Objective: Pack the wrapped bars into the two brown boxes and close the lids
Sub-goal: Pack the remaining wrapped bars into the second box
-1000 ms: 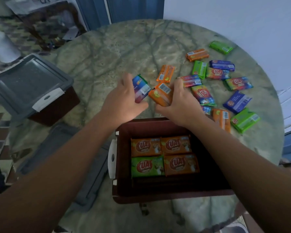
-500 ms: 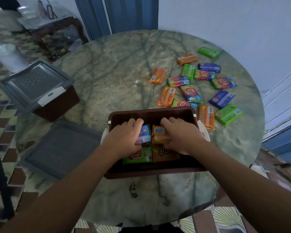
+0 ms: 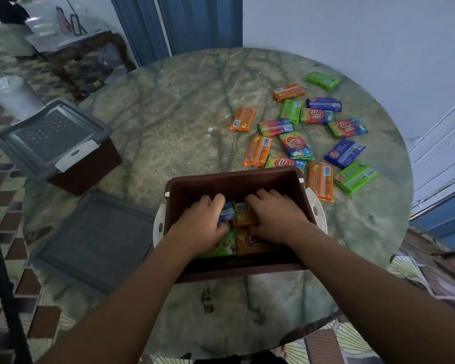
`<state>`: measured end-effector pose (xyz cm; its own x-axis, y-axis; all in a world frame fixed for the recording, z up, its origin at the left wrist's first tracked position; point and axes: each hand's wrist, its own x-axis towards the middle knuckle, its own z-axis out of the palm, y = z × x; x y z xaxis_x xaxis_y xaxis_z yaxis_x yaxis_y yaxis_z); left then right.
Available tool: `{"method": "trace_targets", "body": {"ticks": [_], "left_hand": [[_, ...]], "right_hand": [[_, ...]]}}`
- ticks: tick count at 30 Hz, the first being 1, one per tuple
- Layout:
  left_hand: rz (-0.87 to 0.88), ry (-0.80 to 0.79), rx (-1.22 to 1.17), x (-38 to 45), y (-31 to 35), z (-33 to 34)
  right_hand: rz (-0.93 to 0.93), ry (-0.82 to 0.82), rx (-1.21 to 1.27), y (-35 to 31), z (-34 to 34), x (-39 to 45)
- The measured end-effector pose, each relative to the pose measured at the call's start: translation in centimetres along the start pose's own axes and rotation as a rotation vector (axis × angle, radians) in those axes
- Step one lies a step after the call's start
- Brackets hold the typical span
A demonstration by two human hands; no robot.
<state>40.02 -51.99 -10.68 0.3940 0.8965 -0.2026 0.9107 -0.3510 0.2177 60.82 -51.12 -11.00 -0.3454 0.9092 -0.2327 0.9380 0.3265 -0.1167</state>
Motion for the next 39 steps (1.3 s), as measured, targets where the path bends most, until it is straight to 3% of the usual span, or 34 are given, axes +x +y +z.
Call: {"method": "trace_targets", "body": {"ticks": [4, 21, 31, 35, 39], "left_hand": [[-0.061, -0.013, 0.012, 0.0, 0.8, 0.9], [-0.108, 0.238, 0.051, 0.5, 0.0, 1.2], [-0.113, 0.073, 0.007, 0.2, 0.1, 0.7], [-0.114, 0.07, 0.027, 0.4, 0.1, 0.6], [-0.112, 0.072, 0.025, 0.3, 0.1, 0.6]], "right_hand": [[0.01, 0.007, 0.011, -0.1, 0.1, -0.2], [0.026, -0.026, 0.02, -0.1, -0.2, 0.1], [0.058, 0.002, 0.139, -0.2, -0.8, -0.3], [0.074, 0.086, 0.255, -0.3, -1.1, -0.5], [0.05, 0.022, 0.356, -0.2, -0.7, -0.2]]}}
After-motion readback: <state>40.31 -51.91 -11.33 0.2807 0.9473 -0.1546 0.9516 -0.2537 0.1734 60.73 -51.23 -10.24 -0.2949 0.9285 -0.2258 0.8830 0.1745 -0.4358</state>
